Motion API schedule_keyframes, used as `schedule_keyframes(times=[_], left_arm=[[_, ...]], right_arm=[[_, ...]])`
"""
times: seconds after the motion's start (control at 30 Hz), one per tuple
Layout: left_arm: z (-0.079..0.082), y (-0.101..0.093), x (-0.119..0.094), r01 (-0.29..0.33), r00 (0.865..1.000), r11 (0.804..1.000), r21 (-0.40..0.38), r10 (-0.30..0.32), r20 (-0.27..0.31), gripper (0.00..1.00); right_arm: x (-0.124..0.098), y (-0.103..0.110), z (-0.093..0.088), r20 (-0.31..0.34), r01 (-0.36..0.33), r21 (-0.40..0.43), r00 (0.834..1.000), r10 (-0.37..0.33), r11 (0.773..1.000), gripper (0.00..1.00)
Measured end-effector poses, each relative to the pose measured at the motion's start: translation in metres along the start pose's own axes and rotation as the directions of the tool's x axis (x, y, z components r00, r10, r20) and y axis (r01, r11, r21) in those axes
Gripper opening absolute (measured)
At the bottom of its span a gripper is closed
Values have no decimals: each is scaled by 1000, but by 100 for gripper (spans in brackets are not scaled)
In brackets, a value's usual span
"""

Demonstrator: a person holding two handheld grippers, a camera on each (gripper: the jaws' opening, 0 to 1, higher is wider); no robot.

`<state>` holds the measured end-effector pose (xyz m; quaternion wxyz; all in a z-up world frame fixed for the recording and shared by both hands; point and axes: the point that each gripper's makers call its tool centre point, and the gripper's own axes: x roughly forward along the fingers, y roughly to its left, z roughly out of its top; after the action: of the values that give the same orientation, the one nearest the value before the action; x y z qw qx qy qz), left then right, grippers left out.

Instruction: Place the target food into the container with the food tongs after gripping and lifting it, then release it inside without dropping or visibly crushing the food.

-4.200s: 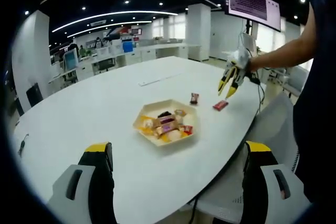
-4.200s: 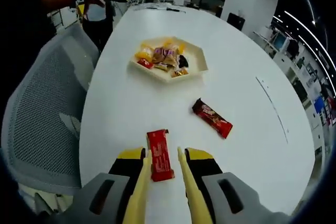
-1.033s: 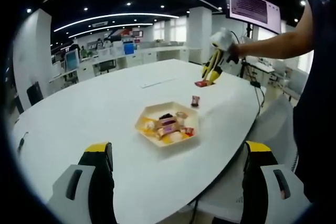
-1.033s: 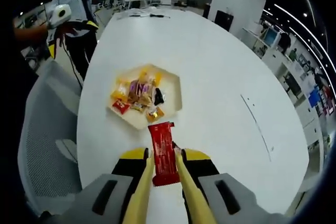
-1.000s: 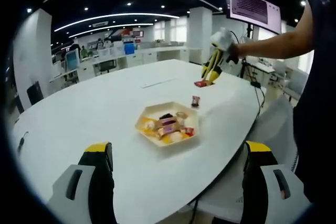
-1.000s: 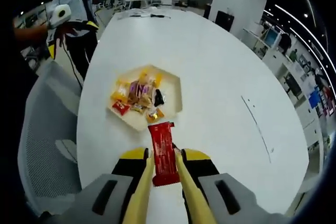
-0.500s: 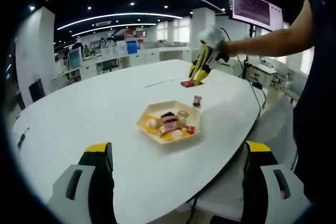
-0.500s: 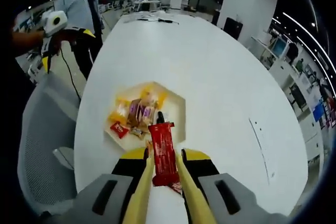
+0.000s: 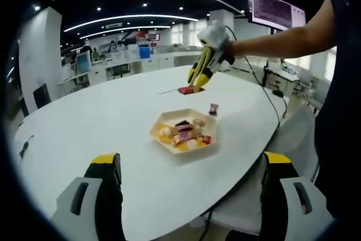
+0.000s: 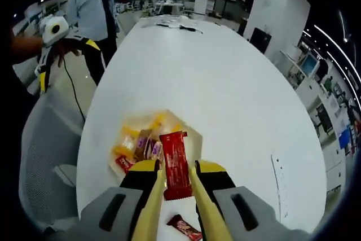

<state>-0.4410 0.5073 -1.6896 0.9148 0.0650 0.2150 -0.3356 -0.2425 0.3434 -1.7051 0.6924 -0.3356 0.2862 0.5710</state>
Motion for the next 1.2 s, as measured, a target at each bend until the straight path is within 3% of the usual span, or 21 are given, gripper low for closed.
schedule_keyframes(times=[0.27, 0.7, 1.2], left_arm=[[-4, 4, -6, -18, 1000, 1000, -18, 18, 6, 99], [-5, 5, -6, -22, 1000, 999, -24, 23, 7, 99], [-2, 4, -4, -16, 1000, 1000, -15, 16, 4, 99]], right_arm=[[15, 1, 18, 15, -14, -49, 1000, 15, 999, 28], [8, -3, 12, 39, -13, -59, 999, 15, 998, 30], [-20, -19, -26, 10, 22, -53, 1000, -22, 998, 30]])
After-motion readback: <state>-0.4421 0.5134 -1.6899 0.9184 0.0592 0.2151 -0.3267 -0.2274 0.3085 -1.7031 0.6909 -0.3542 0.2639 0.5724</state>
